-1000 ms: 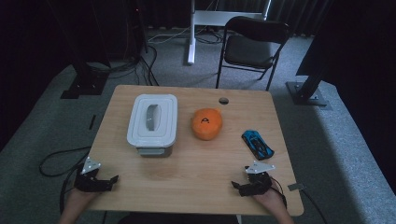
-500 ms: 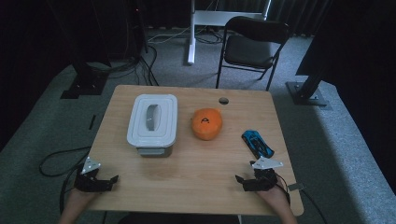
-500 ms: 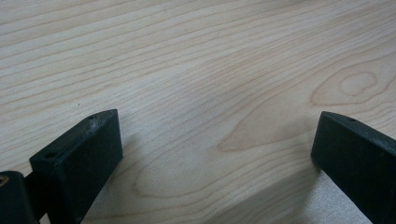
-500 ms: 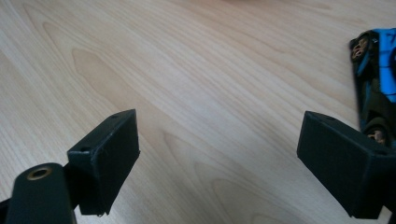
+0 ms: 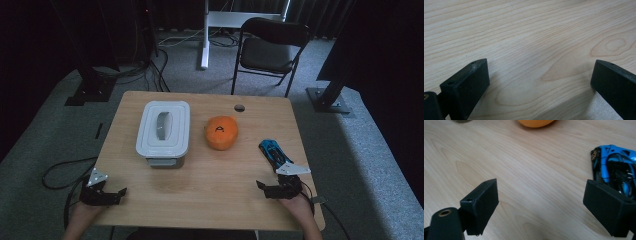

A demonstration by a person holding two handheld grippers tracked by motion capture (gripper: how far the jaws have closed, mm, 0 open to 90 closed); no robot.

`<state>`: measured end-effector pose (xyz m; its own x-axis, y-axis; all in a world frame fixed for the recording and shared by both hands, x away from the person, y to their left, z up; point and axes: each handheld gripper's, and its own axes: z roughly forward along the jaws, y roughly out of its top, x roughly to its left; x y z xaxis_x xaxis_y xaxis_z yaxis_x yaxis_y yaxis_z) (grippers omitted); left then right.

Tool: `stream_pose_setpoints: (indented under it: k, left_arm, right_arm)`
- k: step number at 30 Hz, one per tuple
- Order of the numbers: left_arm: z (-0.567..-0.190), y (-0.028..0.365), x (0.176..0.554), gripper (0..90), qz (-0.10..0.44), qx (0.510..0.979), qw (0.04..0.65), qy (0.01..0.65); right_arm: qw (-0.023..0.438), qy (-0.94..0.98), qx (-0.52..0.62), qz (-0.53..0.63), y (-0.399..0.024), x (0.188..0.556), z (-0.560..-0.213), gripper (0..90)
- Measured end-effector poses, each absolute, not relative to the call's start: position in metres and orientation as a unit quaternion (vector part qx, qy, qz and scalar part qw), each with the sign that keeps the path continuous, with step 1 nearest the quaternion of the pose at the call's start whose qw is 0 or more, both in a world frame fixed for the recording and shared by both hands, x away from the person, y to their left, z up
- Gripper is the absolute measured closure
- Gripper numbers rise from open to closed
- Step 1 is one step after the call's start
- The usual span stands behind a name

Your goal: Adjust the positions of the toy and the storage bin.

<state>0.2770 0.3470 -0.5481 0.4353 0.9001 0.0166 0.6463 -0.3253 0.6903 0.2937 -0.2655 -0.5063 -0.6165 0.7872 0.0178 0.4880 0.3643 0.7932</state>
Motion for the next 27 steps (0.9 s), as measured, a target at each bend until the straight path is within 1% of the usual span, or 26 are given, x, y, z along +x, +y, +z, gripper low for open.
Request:
stream_pose_setpoints:
  k: [12, 17, 23, 27]
  left_arm:
    - [-0.548, 0.347, 0.277, 2.3, 0.205, 0.786, 0.312, 0.493]
    - [-0.548, 0.347, 0.277, 2.3, 0.205, 0.786, 0.312, 0.493]
    - [-0.548, 0.347, 0.277, 2.3, 0.205, 0.786, 0.312, 0.493]
    - [-0.548, 0.347, 0.277, 2.3, 0.205, 0.786, 0.312, 0.493]
  right_arm:
    - [0.208, 0.782, 0.432, 0.398, -0.283, 0.308, -0.499, 12.1]
    - [0.207, 0.779, 0.442, 0.393, -0.289, 0.317, -0.500, 12.1]
    - [0.220, 0.770, 0.457, 0.388, -0.296, 0.324, -0.499, 12.1]
    - [0.216, 0.768, 0.466, 0.383, -0.300, 0.330, -0.499, 11.0]
